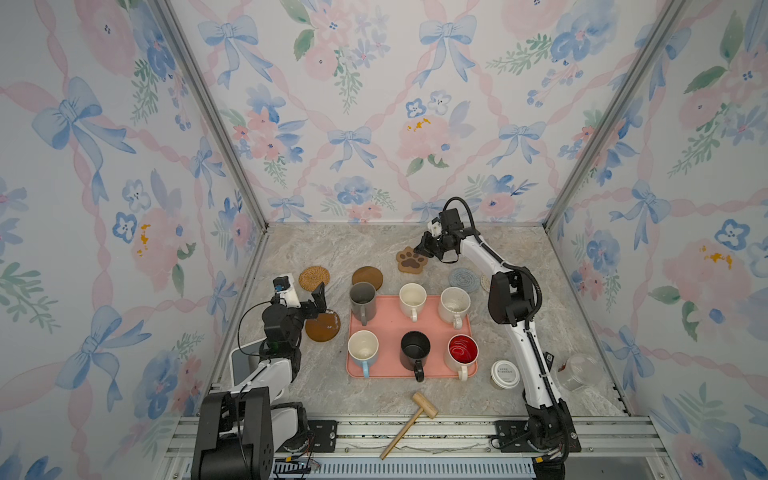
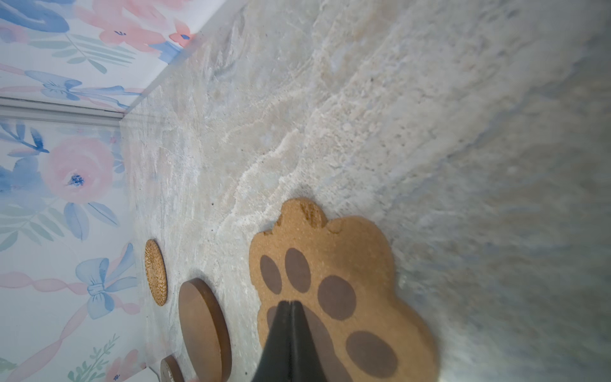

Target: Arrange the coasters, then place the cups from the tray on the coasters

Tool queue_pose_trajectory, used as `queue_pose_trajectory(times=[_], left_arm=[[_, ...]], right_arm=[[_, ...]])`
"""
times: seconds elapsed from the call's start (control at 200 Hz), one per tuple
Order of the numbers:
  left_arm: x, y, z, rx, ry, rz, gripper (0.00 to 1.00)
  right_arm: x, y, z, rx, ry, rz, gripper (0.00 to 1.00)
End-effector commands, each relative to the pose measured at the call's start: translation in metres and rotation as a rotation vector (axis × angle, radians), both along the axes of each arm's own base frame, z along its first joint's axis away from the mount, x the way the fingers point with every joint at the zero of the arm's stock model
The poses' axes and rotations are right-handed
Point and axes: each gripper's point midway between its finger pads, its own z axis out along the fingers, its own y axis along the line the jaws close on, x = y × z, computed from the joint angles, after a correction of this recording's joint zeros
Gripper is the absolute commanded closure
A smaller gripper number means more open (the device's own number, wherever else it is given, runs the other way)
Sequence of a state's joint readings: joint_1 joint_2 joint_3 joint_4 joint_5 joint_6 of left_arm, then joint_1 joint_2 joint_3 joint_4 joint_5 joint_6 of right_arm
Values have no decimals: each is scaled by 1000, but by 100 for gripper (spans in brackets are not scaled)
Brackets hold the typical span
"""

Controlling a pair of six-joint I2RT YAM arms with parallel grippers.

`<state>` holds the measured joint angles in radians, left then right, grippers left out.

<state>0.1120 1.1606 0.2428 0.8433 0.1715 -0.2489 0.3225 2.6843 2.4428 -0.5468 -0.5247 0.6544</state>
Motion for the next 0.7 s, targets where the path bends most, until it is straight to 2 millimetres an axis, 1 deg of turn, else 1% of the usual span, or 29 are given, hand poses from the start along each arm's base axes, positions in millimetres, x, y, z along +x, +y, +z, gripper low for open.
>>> queue_pose_trajectory(times=[0.0, 0.195, 0.28, 0.34, 0.395, 0.485, 0.565, 0.695], left_arm=[[-3, 2, -2, -12, -5, 11, 2], [-3, 3, -2, -14, -5, 14, 2], [-3, 3, -3, -14, -3, 13, 2], [-3, 3, -3, -13, -3, 13, 2], [-3, 3, -3, -13, -3, 16, 2], [-3, 3, -2, -12, -5, 13, 2], [-3, 3, -2, -12, -5, 13, 2], [-4, 3, -3, -12, -4, 14, 2]], right_arm=[[-5, 3, -27, -10, 68, 4, 100], [-11, -7, -44, -54, 105, 2, 100], [-18, -14, -51, -108, 115, 28, 100], [-26, -19, -55, -159, 127, 47, 98], [-34, -29, -60, -230, 139, 71, 96], [-46, -44, -66, -312, 168, 96, 97], [-53, -53, -70, -337, 194, 107, 97], [-63, -60, -72, -357, 218, 123, 99]])
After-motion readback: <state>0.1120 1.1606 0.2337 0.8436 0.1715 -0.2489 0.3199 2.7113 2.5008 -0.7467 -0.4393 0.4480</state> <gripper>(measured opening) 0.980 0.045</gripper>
